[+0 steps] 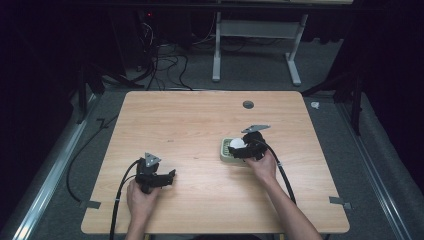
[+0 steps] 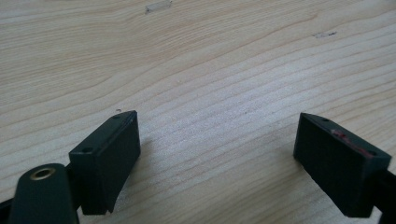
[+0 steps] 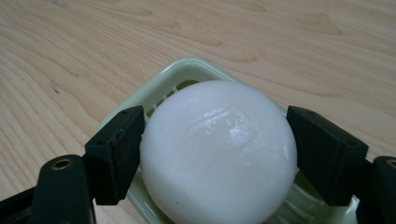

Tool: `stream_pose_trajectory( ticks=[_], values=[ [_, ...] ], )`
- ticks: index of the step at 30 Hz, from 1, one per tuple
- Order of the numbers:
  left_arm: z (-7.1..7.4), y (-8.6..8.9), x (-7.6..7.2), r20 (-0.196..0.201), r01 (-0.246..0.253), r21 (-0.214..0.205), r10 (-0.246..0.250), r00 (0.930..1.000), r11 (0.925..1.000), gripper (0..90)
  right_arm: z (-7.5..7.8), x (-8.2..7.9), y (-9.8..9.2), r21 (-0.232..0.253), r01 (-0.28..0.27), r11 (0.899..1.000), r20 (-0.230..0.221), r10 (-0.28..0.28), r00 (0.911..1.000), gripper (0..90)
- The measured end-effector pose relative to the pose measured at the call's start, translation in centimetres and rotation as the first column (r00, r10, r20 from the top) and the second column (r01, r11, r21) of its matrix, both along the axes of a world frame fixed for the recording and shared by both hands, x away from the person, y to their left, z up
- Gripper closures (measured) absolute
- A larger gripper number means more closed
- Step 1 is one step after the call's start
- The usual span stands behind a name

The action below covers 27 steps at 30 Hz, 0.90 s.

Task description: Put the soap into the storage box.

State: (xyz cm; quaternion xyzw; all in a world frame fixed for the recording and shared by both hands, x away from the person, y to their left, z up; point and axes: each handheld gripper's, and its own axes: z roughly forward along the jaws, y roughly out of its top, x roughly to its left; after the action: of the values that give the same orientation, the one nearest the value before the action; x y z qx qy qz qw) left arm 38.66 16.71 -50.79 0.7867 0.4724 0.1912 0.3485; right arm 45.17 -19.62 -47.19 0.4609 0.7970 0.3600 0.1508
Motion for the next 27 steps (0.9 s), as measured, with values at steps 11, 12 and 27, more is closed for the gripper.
stream_pose_trajectory(
  ticks=[11,12,27],
  values=[
    [0.0,0.0,0.0,0.0,0.0,0.0,0.0,1.0,1.0,15.1,1.6,-0.8,-1.0,0.055,0.0,0.999,0.039,-0.002,0.9992,23.0],
    [0.0,0.0,0.0,0.0,0.0,0.001,0.0,1.0,1.0,15.1,1.6,-0.8,-1.0,0.055,0.0,0.999,0.039,-0.002,0.9992,23.0],
    [0.0,0.0,0.0,0.0,0.0,0.001,0.0,1.0,1.0,15.1,2.9,-1.7,-2.1,0.087,0.003,0.996,0.071,-0.009,0.9974,24.3]
  ],
)
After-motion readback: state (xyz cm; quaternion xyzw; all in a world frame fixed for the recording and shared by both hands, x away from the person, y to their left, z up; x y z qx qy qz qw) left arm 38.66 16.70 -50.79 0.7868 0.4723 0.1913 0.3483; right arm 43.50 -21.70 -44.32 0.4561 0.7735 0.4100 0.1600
